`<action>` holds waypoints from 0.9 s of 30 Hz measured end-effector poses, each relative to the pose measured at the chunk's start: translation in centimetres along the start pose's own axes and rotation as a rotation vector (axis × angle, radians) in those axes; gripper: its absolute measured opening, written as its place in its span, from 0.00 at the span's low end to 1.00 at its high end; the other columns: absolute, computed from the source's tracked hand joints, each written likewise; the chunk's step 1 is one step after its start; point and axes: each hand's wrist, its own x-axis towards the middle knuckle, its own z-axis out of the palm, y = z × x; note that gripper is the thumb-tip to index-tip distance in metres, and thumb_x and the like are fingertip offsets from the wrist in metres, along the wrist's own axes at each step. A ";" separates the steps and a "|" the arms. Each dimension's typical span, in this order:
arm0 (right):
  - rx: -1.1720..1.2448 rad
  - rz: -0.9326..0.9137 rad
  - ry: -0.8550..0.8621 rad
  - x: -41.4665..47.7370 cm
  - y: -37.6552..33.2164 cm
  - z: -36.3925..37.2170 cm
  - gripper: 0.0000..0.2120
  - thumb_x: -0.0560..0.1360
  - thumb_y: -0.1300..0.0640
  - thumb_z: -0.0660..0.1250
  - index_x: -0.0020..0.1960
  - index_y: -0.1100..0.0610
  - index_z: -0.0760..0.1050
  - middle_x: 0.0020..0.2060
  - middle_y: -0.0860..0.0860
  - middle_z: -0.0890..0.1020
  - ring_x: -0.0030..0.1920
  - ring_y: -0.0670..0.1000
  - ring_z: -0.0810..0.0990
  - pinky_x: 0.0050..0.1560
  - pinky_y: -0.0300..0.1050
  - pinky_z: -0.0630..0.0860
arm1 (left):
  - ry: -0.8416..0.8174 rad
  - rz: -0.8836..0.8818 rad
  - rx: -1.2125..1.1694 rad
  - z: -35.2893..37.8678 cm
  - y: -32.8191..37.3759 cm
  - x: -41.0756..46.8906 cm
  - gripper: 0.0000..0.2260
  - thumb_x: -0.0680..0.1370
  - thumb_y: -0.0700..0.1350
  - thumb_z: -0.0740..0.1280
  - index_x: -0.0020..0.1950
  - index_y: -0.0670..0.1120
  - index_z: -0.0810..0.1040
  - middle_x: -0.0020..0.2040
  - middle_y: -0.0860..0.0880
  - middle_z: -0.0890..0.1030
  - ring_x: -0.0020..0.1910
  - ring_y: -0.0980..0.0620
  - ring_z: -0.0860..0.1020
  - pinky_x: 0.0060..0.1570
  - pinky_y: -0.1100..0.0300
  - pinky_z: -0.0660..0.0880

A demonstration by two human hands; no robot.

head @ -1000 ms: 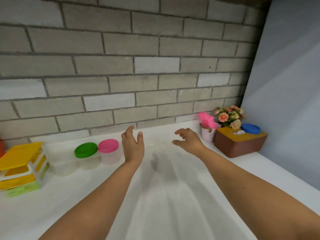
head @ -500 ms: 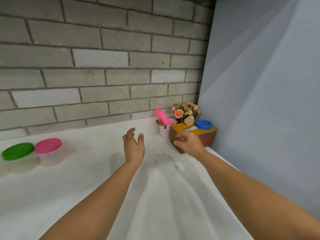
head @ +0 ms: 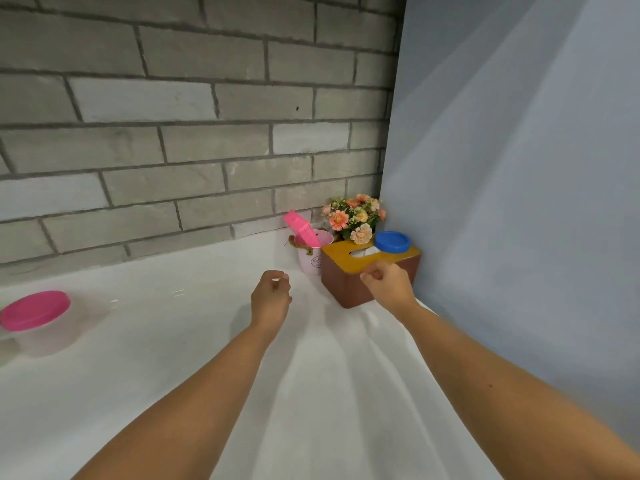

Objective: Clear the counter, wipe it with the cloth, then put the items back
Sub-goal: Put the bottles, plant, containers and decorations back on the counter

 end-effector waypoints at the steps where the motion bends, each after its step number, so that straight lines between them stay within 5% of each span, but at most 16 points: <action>1: -0.002 0.005 0.024 0.5 0.5 -0.1 0.11 0.75 0.57 0.66 0.55 0.60 0.79 0.53 0.56 0.81 0.53 0.55 0.78 0.52 0.45 0.73 | -0.005 -0.017 0.001 0.5 -0.1 0.3 0.04 0.79 0.43 0.59 0.51 0.46 0.73 0.45 0.47 0.76 0.35 0.52 0.75 0.32 0.61 0.67; 8: -0.022 0.103 0.126 6.1 3.5 -1.3 0.23 0.78 0.54 0.62 0.70 0.60 0.66 0.65 0.62 0.66 0.64 0.62 0.69 0.65 0.53 0.68 | -0.015 -0.086 0.033 4.5 -0.1 3.1 0.08 0.80 0.48 0.60 0.55 0.45 0.73 0.44 0.48 0.76 0.43 0.47 0.77 0.40 0.57 0.71; 12: -0.008 0.134 0.115 8.9 5.5 -1.9 0.24 0.79 0.53 0.59 0.71 0.62 0.62 0.66 0.65 0.66 0.66 0.64 0.66 0.68 0.53 0.62 | -0.031 -0.129 0.069 7.6 -0.2 4.2 0.13 0.79 0.50 0.60 0.60 0.45 0.72 0.55 0.46 0.77 0.55 0.43 0.76 0.54 0.50 0.74; 18: 0.072 0.171 0.081 11.8 7.8 -1.8 0.25 0.81 0.52 0.53 0.74 0.63 0.56 0.70 0.64 0.63 0.69 0.63 0.64 0.68 0.52 0.60 | -0.059 -0.174 0.052 11.4 -0.1 4.2 0.18 0.79 0.54 0.58 0.64 0.46 0.70 0.60 0.42 0.76 0.60 0.41 0.75 0.60 0.45 0.73; 23: 0.183 0.187 0.091 12.6 8.7 -1.1 0.22 0.82 0.52 0.52 0.68 0.67 0.64 0.67 0.64 0.68 0.67 0.62 0.67 0.67 0.52 0.62 | -0.100 -0.158 0.038 13.4 0.1 3.5 0.22 0.81 0.55 0.54 0.73 0.49 0.63 0.68 0.46 0.71 0.65 0.45 0.71 0.61 0.55 0.69; 27: 0.231 0.202 0.100 12.7 8.8 -1.1 0.23 0.81 0.50 0.52 0.65 0.68 0.68 0.64 0.64 0.71 0.64 0.62 0.70 0.66 0.54 0.66 | -0.089 -0.194 0.018 14.4 0.2 3.0 0.25 0.81 0.57 0.51 0.77 0.52 0.53 0.72 0.47 0.67 0.69 0.44 0.68 0.66 0.53 0.65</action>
